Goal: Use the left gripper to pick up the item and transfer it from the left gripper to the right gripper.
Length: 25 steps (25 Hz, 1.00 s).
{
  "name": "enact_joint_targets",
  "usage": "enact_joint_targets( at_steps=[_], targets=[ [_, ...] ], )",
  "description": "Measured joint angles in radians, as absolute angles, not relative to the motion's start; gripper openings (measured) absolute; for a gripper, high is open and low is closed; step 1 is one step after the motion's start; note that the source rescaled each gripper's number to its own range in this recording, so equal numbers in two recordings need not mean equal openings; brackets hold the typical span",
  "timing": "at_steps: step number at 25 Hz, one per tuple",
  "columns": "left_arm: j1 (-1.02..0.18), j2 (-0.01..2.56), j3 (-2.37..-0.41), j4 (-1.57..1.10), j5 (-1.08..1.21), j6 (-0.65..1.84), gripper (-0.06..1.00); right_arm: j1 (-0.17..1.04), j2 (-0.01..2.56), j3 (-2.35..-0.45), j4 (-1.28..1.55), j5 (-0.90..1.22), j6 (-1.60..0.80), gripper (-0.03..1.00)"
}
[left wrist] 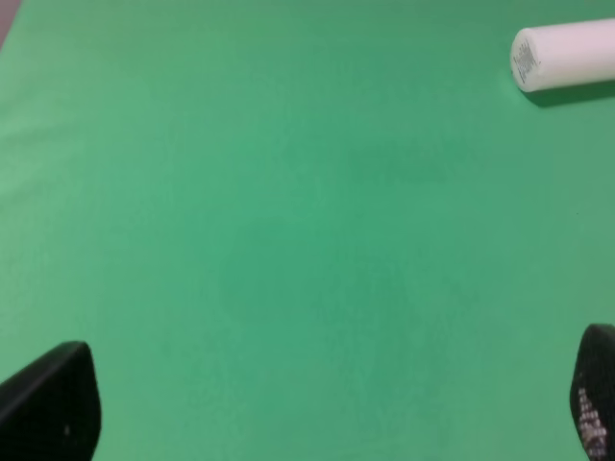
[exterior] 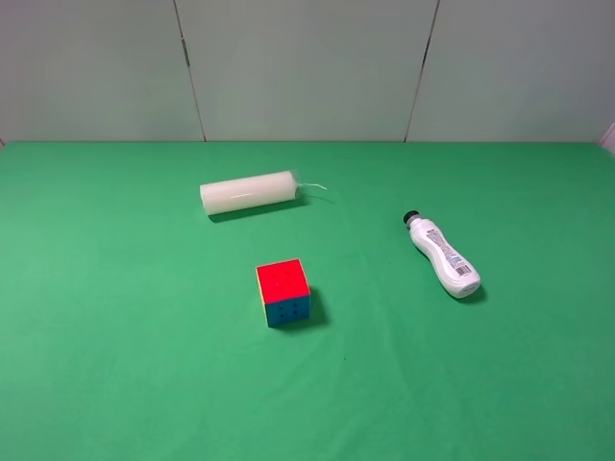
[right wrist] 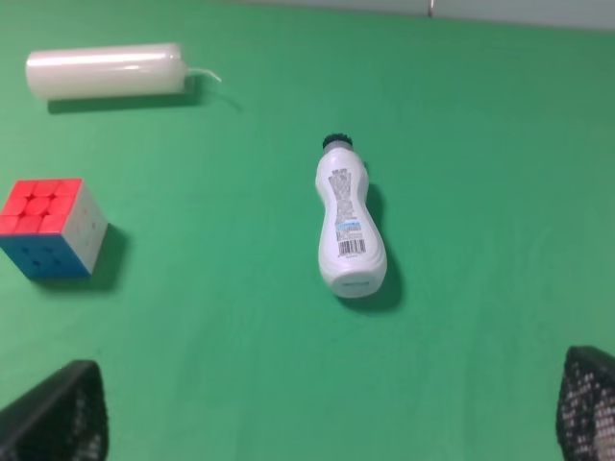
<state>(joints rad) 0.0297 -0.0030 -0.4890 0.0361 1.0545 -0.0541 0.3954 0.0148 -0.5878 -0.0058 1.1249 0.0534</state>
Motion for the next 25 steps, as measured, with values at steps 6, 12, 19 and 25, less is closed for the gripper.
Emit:
enact_joint_targets(
  at_steps=[6,12,19,25],
  targets=[
    [0.03,-0.003,-0.489,0.036,1.055,-0.054,0.97,0.395,-0.005,-0.512,0.0,1.047,0.039,1.0],
    [0.03,-0.003,-0.489,0.036,1.055,-0.054,0.97,0.395,-0.005,-0.491,0.0,1.029,0.035,1.0],
    [0.03,-0.003,-0.489,0.036,1.055,-0.054,0.97,0.395,-0.005,-0.49,0.0,1.029,0.035,1.0],
    [0.03,-0.003,-0.489,0.036,1.055,-0.054,0.97,0.27,-0.005,-0.49,0.0,1.029,0.035,1.0]
  ],
)
